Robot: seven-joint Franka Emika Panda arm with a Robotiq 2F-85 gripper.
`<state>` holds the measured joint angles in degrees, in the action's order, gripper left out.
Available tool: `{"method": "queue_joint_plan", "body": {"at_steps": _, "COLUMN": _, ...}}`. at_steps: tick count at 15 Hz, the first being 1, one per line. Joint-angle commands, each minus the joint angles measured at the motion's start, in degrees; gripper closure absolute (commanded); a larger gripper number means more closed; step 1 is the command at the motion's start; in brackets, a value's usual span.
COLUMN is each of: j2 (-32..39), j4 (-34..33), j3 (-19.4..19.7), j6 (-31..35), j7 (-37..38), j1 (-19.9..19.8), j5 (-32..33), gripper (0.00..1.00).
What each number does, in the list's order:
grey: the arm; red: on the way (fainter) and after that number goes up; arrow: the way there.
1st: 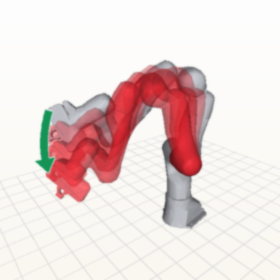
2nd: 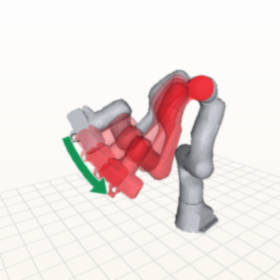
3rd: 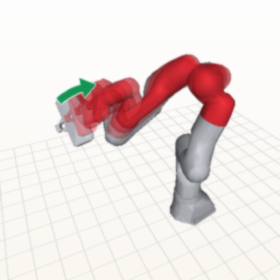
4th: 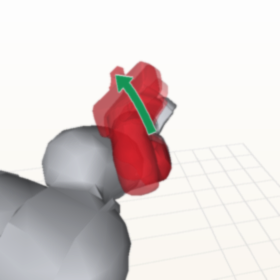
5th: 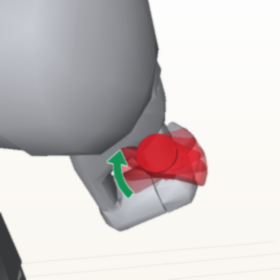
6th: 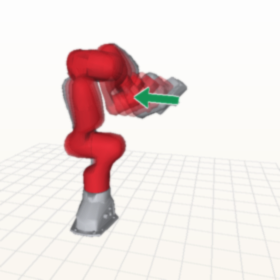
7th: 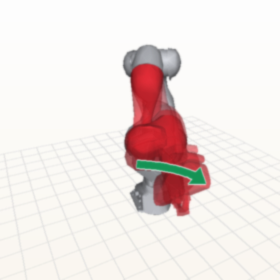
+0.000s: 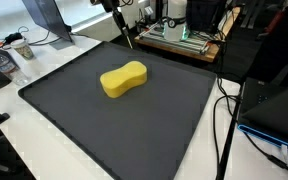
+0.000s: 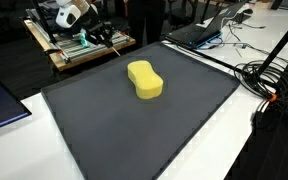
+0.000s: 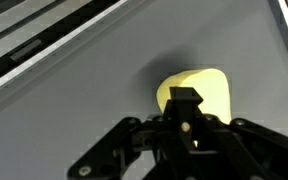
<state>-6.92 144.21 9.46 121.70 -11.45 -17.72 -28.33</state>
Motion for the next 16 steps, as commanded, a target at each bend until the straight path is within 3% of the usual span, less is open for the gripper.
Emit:
{"method": "queue_joint_plan", "body": {"at_steps": 1, "j2": -12.1, "j4": 8.4, "j3": -2.7, "j6": 7.6, "j7": 13.3, "j1": 4.1, "j5": 7.5, "gripper": 0.96}}
{"method": "queue_joint_plan", "body": {"at_steps": 4, "j2": -17.9, "j4": 12.0, "j3": -13.6, "j6": 11.9, "j7": 26.3, "j1": 1.5, "j5": 13.3, "gripper": 0.96}}
{"method": "queue_joint_plan", "body": {"at_steps": 5, "j2": -12.0, "j4": 7.7, "j3": -6.0, "j6": 9.2, "j7": 20.0, "j1": 5.2, "j5": 11.0, "gripper": 0.96}}
{"method": "queue_joint_plan", "body": {"at_steps": 6, "j2": -13.4, "j4": 8.5, "j3": -7.4, "j6": 9.6, "j7": 22.2, "j1": 5.9, "j5": 11.6, "gripper": 0.84}}
{"method": "queue_joint_plan", "body": {"at_steps": 10, "j2": -12.8, "j4": 8.5, "j3": -5.0, "j6": 9.5, "j7": 21.0, "j1": 6.5, "j5": 11.3, "gripper": 0.84}}
{"method": "queue_joint_plan", "body": {"at_steps": 11, "j2": -12.6, "j4": 8.5, "j3": -4.8, "j6": 9.5, "j7": 20.9, "j1": 6.4, "j5": 11.3, "gripper": 0.96}}
{"method": "queue_joint_plan", "body": {"at_steps": 16, "j2": -17.3, "j4": 9.8, "j3": -10.2, "j6": 9.3, "j7": 28.1, "j1": 7.9, "j5": 19.7, "gripper": 0.96}}
